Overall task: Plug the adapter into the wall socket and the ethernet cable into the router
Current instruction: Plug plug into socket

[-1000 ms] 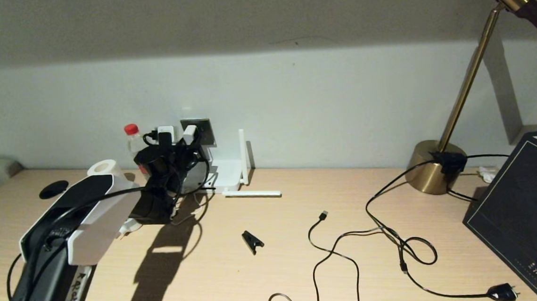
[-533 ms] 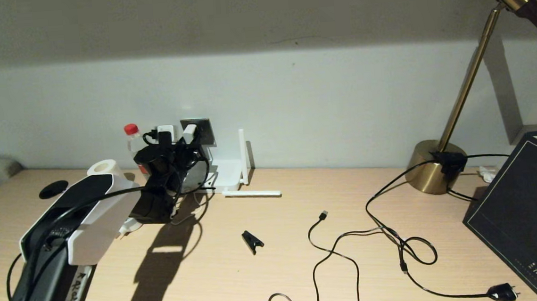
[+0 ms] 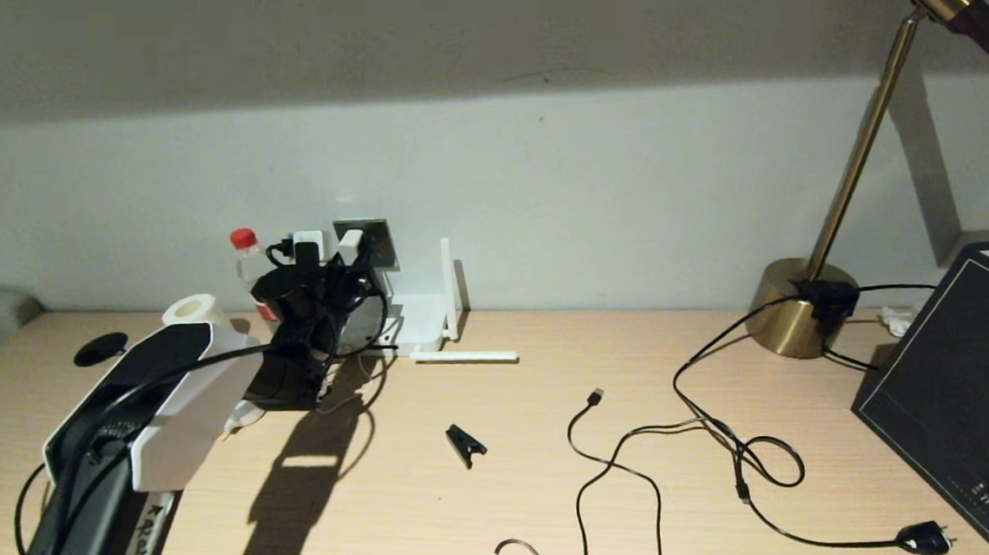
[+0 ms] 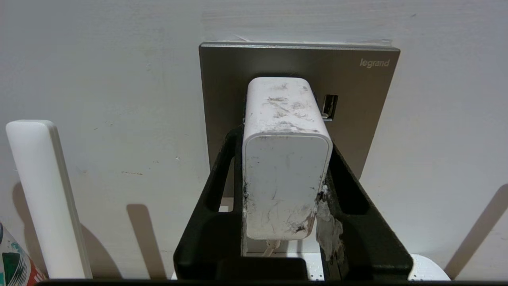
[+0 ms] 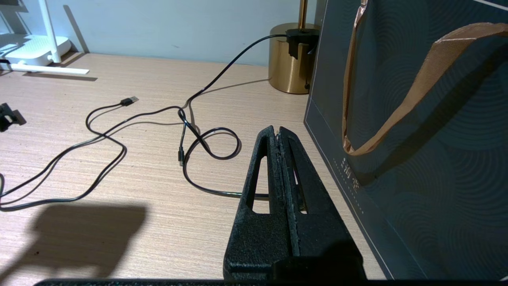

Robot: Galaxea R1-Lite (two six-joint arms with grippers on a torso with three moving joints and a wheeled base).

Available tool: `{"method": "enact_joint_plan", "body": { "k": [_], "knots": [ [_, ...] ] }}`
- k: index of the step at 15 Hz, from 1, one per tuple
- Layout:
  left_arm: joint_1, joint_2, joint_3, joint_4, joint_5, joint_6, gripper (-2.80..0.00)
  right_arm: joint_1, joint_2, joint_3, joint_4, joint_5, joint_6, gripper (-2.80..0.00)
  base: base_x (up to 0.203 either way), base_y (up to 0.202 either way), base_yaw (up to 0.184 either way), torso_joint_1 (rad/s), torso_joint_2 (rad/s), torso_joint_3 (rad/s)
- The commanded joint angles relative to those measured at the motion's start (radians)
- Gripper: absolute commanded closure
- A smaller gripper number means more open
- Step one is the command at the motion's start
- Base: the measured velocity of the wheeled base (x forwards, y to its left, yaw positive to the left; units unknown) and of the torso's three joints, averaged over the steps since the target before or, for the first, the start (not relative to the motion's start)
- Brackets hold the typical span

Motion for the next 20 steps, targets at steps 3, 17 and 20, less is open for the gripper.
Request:
{"method": "enact_joint_plan", "body": {
  "k": [3,17,20],
  "knots": [
    [0.001,0.029,-0.002,-0.005,0.011,0.000,0.00,0.000,0.000,0.035,-0.001,0.000,0.000,0.00,0.000,0.000,0.000,0.000,0.00,0.000],
    [-0.007,0.033,-0.039,0.010,0.037,0.000,0.00,0.000,0.000,0.035,-0.001,0.001,0.000,0.00,0.000,0.000,0.000,0.000,0.00,0.000],
    [-0.008,0.048,-0.090,0.012,0.064,0.000,0.00,0.000,0.000,0.035,-0.001,0.000,0.000,0.00,0.000,0.000,0.000,0.000,0.00,0.000]
  ]
}}
